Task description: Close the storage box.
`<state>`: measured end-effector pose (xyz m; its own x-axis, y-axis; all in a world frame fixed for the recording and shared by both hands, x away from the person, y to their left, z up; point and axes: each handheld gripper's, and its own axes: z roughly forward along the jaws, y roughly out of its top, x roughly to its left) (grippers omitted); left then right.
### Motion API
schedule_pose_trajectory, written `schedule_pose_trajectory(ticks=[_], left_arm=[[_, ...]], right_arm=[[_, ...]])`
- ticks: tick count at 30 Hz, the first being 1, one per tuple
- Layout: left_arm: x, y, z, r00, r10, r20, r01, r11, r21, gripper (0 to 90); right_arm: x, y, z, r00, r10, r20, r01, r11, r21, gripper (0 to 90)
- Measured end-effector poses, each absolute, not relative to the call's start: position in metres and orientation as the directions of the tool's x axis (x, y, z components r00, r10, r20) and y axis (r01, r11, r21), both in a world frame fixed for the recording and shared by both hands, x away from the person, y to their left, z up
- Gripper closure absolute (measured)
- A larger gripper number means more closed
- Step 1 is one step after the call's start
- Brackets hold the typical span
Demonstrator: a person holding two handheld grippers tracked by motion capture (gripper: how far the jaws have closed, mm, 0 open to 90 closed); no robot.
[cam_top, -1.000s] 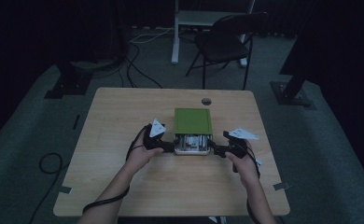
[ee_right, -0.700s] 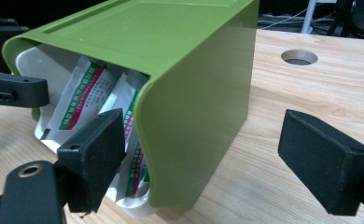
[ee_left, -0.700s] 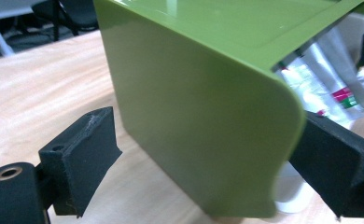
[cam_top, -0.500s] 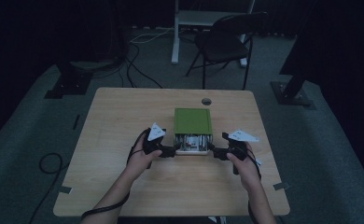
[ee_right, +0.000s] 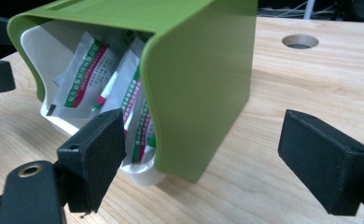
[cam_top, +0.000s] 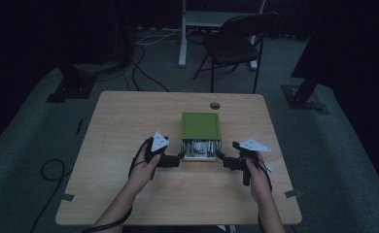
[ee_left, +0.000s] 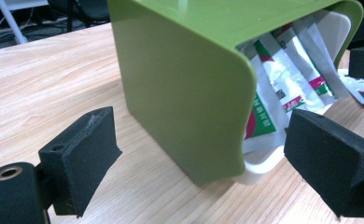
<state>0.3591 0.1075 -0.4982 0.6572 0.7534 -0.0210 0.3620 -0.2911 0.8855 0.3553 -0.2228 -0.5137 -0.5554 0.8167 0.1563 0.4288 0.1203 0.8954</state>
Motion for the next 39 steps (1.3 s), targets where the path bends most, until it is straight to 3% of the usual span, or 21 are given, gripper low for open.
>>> schedule_pose_trajectory(ticks=[39], left_arm=[[0.330, 0.158, -0.521, 0.522, 0.853, -0.024, 0.500, -0.283, 0.819, 10.4]], right_arm=[[0.318, -0.239, -0.538, -0.566, 0.815, 0.126, 0.460, 0.185, 0.868, 14.7]])
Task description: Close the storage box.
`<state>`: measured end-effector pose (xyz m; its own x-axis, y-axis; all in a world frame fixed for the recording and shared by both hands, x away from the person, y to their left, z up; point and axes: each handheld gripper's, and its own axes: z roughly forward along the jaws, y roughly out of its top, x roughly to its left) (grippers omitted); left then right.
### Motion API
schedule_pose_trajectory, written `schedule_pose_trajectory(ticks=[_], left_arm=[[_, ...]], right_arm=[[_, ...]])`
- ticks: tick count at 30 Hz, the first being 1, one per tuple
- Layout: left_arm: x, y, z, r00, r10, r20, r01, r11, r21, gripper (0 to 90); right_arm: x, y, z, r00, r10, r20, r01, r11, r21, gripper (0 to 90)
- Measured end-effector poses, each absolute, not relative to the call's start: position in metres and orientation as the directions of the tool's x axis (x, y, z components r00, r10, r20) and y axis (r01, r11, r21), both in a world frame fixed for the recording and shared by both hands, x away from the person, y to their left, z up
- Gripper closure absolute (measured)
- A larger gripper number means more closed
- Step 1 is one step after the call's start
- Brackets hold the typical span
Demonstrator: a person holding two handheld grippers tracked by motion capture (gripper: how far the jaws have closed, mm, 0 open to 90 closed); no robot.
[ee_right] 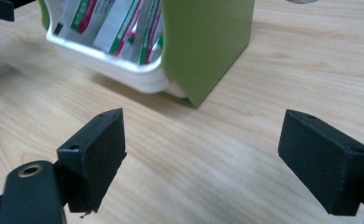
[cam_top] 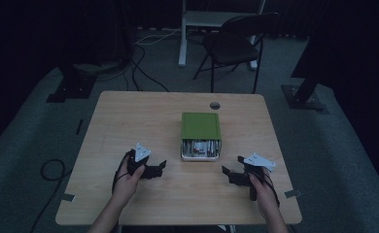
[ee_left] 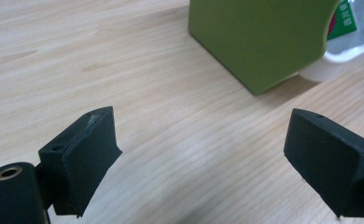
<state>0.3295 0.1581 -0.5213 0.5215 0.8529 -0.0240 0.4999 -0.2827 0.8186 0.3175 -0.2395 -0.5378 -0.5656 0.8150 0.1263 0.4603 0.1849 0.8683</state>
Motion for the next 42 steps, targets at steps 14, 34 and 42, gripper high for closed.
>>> schedule_pose_trajectory(ticks=[14, 34, 42], left_arm=[[0.320, 0.187, -0.531, 0.449, 0.893, -0.026, 0.544, -0.250, 0.801, 10.4], [0.313, 0.235, -0.535, 0.299, 0.954, 0.006, 0.611, -0.196, 0.767, 10.5], [0.310, 0.254, -0.539, 0.263, 0.965, 0.015, 0.636, -0.185, 0.749, 10.5]], right_arm=[[0.302, -0.238, -0.551, -0.575, 0.809, 0.120, 0.490, 0.222, 0.843, 14.7], [0.300, -0.229, -0.552, -0.585, 0.810, 0.046, 0.504, 0.318, 0.803, 14.7], [0.302, -0.224, -0.554, -0.605, 0.796, 0.009, 0.512, 0.380, 0.771, 14.7]])
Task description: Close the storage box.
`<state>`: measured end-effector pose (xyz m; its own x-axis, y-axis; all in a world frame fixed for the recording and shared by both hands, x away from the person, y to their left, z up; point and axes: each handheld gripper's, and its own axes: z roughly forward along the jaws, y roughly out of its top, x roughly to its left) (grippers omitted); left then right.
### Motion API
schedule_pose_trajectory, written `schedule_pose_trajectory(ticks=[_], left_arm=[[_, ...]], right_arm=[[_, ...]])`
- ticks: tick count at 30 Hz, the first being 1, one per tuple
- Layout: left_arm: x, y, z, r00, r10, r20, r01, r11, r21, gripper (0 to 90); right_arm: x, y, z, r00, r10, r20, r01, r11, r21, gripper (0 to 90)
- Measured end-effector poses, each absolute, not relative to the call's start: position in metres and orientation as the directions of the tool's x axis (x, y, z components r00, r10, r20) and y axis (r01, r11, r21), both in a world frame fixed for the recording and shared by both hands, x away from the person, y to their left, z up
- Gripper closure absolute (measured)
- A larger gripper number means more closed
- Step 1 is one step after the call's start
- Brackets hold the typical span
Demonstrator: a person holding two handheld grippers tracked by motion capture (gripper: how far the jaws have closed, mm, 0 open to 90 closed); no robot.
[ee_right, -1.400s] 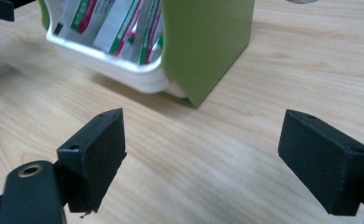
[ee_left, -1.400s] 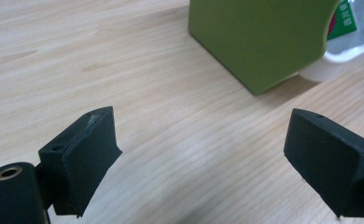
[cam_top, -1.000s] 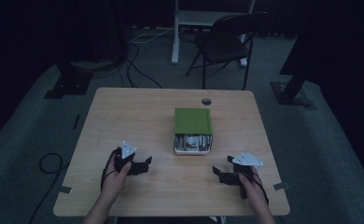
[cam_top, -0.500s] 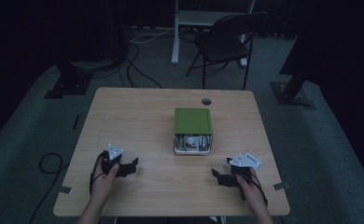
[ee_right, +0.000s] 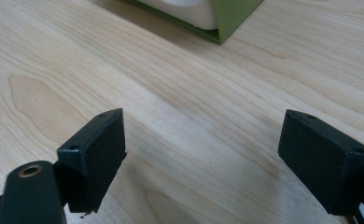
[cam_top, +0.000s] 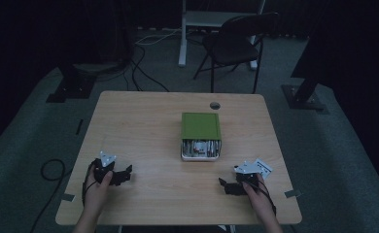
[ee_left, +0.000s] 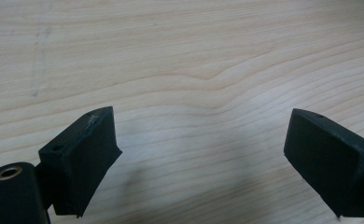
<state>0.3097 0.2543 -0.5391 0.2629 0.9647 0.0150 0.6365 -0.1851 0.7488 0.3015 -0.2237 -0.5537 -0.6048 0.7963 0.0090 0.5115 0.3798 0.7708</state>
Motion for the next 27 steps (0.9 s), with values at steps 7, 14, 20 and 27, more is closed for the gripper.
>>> schedule_pose_trajectory(ticks=[7, 14, 20, 27], left_arm=[[0.310, 0.267, -0.541, 0.220, 0.975, 0.034, 0.648, -0.172, 0.742, 10.4], [0.309, 0.279, -0.546, 0.180, 0.981, 0.076, 0.675, -0.180, 0.716, 10.5], [0.308, 0.286, -0.550, 0.144, 0.988, 0.063, 0.689, -0.145, 0.710, 10.4], [0.307, 0.286, -0.551, 0.139, 0.989, 0.041, 0.691, -0.126, 0.711, 10.5]], right_arm=[[0.303, -0.220, -0.556, -0.623, 0.782, 0.001, 0.537, 0.427, 0.727, 14.0], [0.303, -0.220, -0.556, -0.623, 0.782, 0.001, 0.537, 0.428, 0.727, 14.0], [0.303, -0.220, -0.556, -0.624, 0.782, 0.000, 0.537, 0.428, 0.727, 14.0], [0.303, -0.220, -0.556, -0.624, 0.782, 0.000, 0.536, 0.428, 0.727, 14.0]])
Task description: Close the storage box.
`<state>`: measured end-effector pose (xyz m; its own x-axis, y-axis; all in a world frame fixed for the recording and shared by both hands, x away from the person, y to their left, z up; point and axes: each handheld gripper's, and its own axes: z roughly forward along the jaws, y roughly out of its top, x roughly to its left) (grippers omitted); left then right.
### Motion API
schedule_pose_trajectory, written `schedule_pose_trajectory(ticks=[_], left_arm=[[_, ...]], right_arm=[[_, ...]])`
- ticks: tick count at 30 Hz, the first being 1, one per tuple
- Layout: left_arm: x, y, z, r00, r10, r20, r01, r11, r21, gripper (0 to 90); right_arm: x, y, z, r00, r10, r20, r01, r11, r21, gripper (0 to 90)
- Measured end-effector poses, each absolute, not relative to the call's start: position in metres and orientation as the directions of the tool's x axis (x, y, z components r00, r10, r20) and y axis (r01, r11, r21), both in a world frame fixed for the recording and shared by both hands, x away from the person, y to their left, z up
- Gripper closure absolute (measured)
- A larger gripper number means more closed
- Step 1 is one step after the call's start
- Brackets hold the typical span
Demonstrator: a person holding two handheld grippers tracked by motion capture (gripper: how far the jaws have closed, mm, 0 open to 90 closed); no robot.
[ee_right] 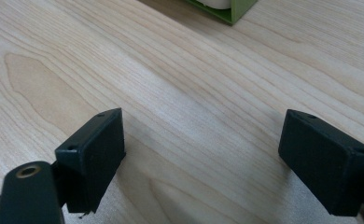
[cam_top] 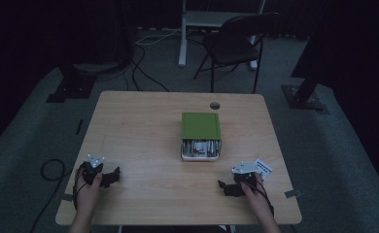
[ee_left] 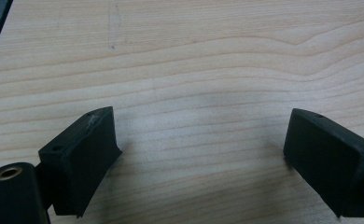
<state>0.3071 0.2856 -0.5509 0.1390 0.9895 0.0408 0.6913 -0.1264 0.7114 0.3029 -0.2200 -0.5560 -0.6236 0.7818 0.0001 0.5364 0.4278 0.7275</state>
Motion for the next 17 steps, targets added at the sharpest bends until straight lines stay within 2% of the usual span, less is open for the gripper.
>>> schedule_pose_trajectory(ticks=[2, 17], left_arm=[[0.3078, 0.2867, -0.5512, 0.140, 0.990, 0.007, 0.702, -0.104, 0.705, 10.5], [0.3077, 0.2865, -0.5515, 0.134, 0.991, 0.006, 0.700, -0.099, 0.707, 10.5]], right_arm=[[0.3029, -0.2200, -0.5560, -0.624, 0.782, 0.000, 0.536, 0.428, 0.728, 14.0], [0.3030, -0.2200, -0.5561, -0.624, 0.782, 0.000, 0.536, 0.428, 0.727, 14.0]])
